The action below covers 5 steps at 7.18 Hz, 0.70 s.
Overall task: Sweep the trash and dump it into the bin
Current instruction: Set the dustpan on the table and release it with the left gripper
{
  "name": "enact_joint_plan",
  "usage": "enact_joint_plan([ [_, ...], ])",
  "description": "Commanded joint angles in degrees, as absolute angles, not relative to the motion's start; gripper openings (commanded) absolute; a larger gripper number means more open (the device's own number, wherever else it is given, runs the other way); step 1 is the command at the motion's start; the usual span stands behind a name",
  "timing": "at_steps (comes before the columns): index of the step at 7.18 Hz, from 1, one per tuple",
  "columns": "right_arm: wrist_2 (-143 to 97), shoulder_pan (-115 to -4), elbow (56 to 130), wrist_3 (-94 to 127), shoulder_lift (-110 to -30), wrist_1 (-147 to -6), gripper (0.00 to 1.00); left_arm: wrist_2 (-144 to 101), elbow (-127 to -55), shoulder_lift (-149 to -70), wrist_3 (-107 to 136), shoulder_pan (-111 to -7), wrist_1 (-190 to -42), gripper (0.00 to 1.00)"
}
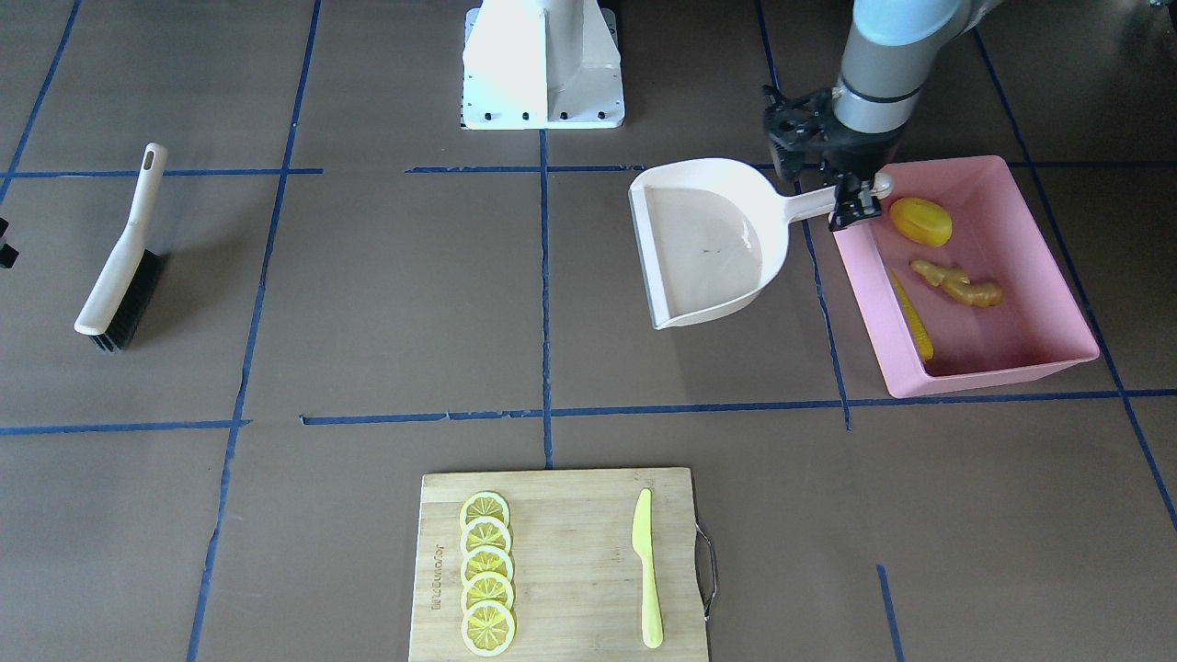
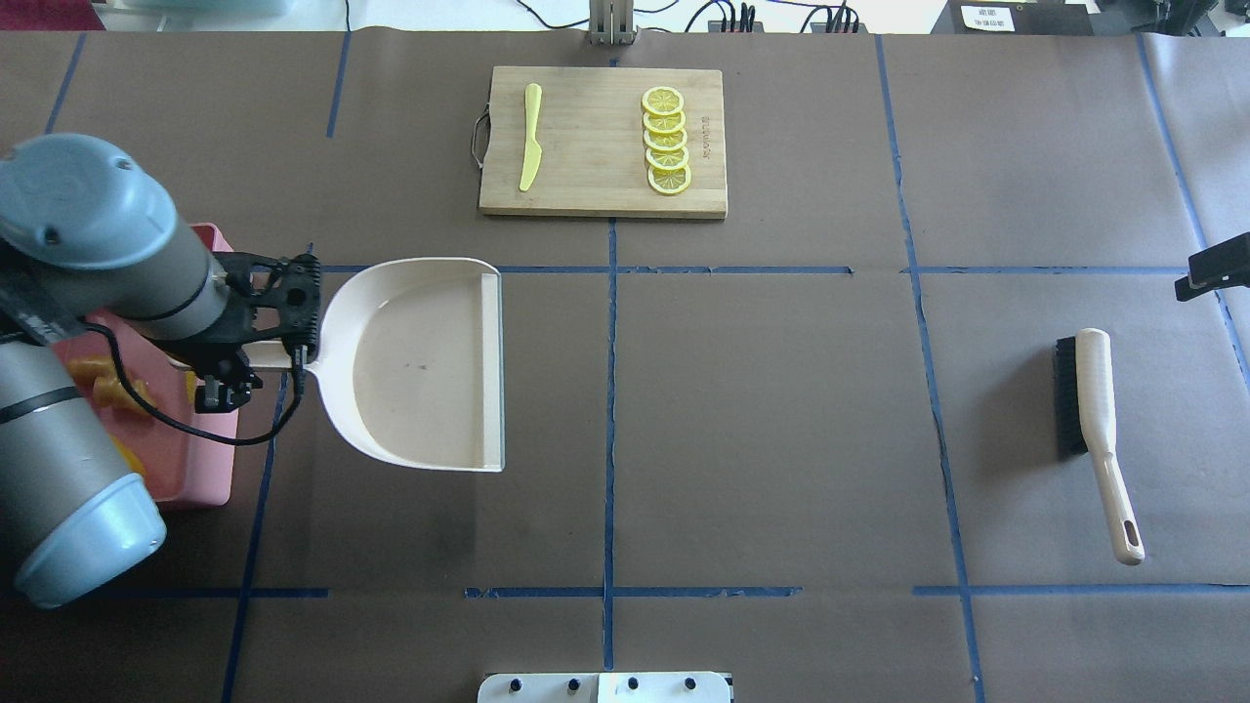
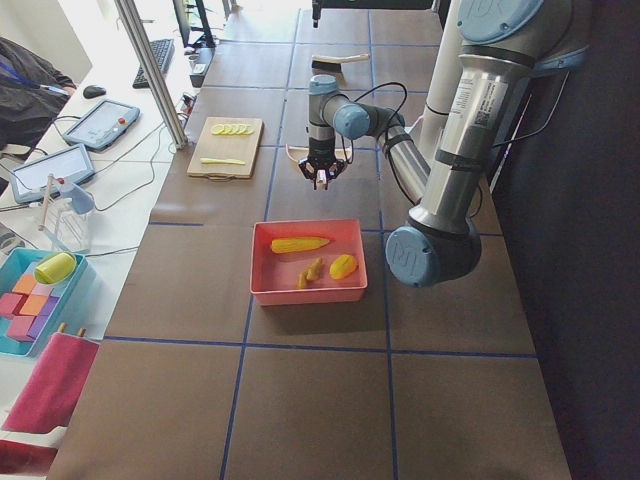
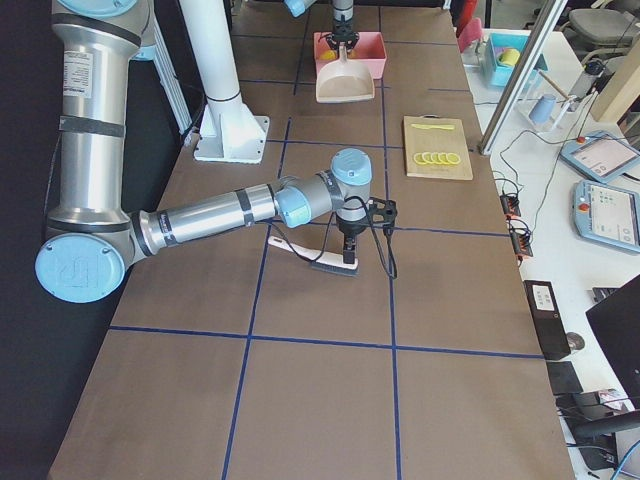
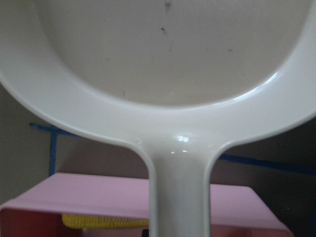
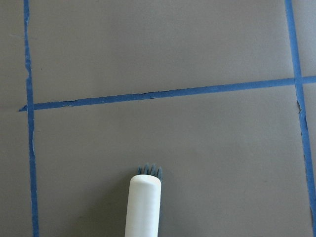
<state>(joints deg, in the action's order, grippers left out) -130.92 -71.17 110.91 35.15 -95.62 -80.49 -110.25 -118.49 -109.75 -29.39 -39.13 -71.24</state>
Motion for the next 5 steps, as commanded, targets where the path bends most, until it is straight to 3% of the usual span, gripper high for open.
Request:
enact_joint_plan([
  [1,-130.96,-71.37,110.66,34.97,-94.84,-80.51,1.0,-110.21,-114.53,-113.11,-29.79,-36.83,-71.28,0.05],
  [5,-130.96,-71.37,110.48,35.07,-94.66,-80.51,1.0,-108.28,-107.51,-116.54,-30.06,-33.93,-75.92,0.09],
])
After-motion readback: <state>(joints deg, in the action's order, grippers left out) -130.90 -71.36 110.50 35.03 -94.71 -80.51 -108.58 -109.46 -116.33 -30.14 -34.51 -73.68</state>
